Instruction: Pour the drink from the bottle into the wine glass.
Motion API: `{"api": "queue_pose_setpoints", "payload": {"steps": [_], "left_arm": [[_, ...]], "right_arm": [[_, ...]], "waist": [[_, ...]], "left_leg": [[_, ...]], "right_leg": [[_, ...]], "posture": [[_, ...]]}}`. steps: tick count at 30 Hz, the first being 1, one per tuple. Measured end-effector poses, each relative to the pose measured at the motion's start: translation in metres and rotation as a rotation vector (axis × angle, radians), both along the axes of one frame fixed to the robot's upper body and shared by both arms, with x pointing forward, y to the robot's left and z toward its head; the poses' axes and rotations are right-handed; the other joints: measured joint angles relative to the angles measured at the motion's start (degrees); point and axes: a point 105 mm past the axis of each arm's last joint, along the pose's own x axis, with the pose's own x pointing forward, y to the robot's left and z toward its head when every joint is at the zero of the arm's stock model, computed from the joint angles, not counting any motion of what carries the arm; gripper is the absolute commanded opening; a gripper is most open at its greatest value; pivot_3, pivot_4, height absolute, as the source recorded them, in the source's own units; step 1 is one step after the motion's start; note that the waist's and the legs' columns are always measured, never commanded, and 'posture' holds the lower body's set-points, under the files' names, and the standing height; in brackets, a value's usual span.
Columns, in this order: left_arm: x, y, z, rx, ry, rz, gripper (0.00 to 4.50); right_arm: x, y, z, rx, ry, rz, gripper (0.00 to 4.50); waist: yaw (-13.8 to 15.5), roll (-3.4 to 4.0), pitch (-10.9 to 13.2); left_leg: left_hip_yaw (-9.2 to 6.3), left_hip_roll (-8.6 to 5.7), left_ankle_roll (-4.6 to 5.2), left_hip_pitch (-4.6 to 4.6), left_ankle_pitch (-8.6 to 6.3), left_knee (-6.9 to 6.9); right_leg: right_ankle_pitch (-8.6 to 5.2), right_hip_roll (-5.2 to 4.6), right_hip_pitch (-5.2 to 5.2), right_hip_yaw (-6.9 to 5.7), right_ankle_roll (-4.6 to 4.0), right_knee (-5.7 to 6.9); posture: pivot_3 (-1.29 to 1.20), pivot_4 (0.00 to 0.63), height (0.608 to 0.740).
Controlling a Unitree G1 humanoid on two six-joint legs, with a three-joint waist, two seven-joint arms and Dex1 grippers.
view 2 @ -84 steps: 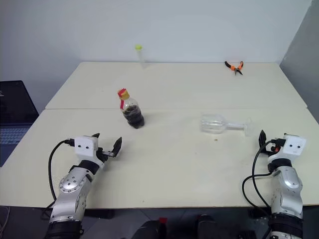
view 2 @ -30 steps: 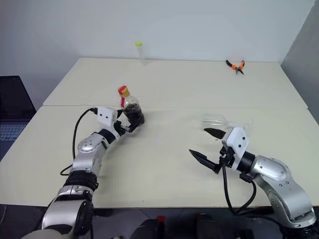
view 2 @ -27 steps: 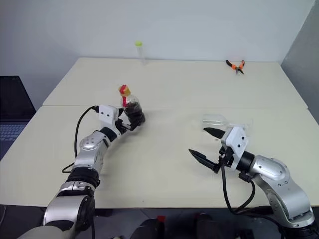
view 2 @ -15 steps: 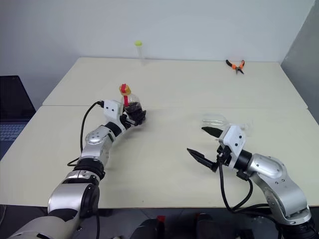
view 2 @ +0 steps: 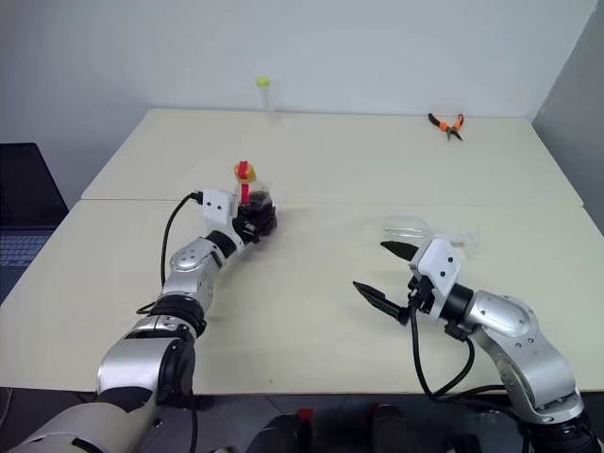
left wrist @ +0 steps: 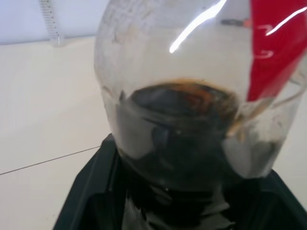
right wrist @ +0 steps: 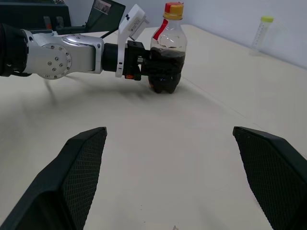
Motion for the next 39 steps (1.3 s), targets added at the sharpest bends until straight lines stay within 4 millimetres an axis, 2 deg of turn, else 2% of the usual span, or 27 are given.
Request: {"api": "queue_pose_setpoints", "payload": {"steps": [6, 10, 13, 17, 21, 26, 31, 39], "left_arm": [[-0.001, -0.008, 0.0, 0.006, -0.008, -0.04, 1.68], [-0.011, -0.038, 0.003, 0.033, -0.043, -0.205, 1.67], [-0.036, -0.066, 0.001, 0.065, -0.057, -0.403, 1.62], [-0.088, -0.106, -0.015, 0.108, 0.02, -0.704, 1.58], [-0.116, -0.127, -0.017, 0.148, 0.075, -0.875, 1.55], [-0.124, -0.141, -0.017, 0.168, 0.079, -0.945, 1.55], [-0.123, -0.15, -0.012, 0.187, 0.058, -0.972, 1.54], [-0.122, -0.156, -0.018, 0.171, 0.071, -0.984, 1.47]], "right_arm": [[0.0, 0.0, 0.0, 0.0, -0.001, -0.002, 4.5], [-0.002, 0.001, 0.004, 0.002, -0.011, 0.0, 4.5], [-0.008, 0.002, 0.014, 0.008, -0.018, 0.011, 4.5], [-0.017, 0.005, 0.03, 0.038, -0.02, 0.016, 4.5], [-0.022, 0.015, 0.042, 0.062, -0.014, 0.033, 4.5], [-0.02, 0.023, 0.045, 0.083, 0.053, 0.011, 4.5], [-0.014, 0.029, 0.048, 0.095, 0.071, -0.012, 4.5], [0.003, 0.03, 0.035, 0.084, 0.113, -0.089, 4.5]], "waist": [[0.0, 0.0, 0.0], [0.0, 0.0, 0.0], [-0.2, 0.0, 0.0], [-0.3, 0.01, 0.0], [-0.1, 0.02, 0.0], [-0.1, 0.05, 0.0], [-0.1, 0.05, 0.0], [-0.1, 0.05, 0.0]], "left_leg": [[0.0, 0.0, -0.01, -0.02, 0.01, 0.02], [0.0, 0.0, -0.14, -0.1, 0.08, 0.02], [0.02, 0.03, -0.16, -0.19, 0.09, 0.02], [-0.01, 0.09, -0.15, -0.23, 0.08, 0.01], [-0.21, 0.13, 0.07, -0.08, -0.03, 0.06], [-0.13, 0.1, 0.07, -0.03, -0.03, 0.06], [-0.03, 0.07, 0.06, -0.06, -0.02, 0.07], [-0.04, 0.07, 0.07, -0.07, -0.03, 0.09]], "right_leg": [[0.0, 0.0, 0.0, 0.0, 0.0, 0.01], [0.0, -0.01, -0.05, 0.0, 0.0, -0.03], [0.0, -0.02, -0.13, 0.06, 0.0, -0.05], [0.01, -0.15, -0.18, 0.13, -0.02, -0.01], [0.06, -0.03, 0.03, 0.04, -0.11, 0.06], [0.06, 0.07, 0.04, -0.02, -0.11, 0.05], [0.05, 0.04, 0.0, 0.04, -0.1, -0.02], [0.06, 0.04, -0.01, 0.02, -0.1, 0.03]], "posture": [[0.0, 0.15, 0.74], [0.0, 0.15, 0.74], [0.0, 0.15, 0.74], [0.0, 0.15, 0.74], [0.0, 0.15, 0.74], [0.0, 0.15, 0.74], [0.0, 0.15, 0.74], [0.0, 0.15, 0.74]]}}
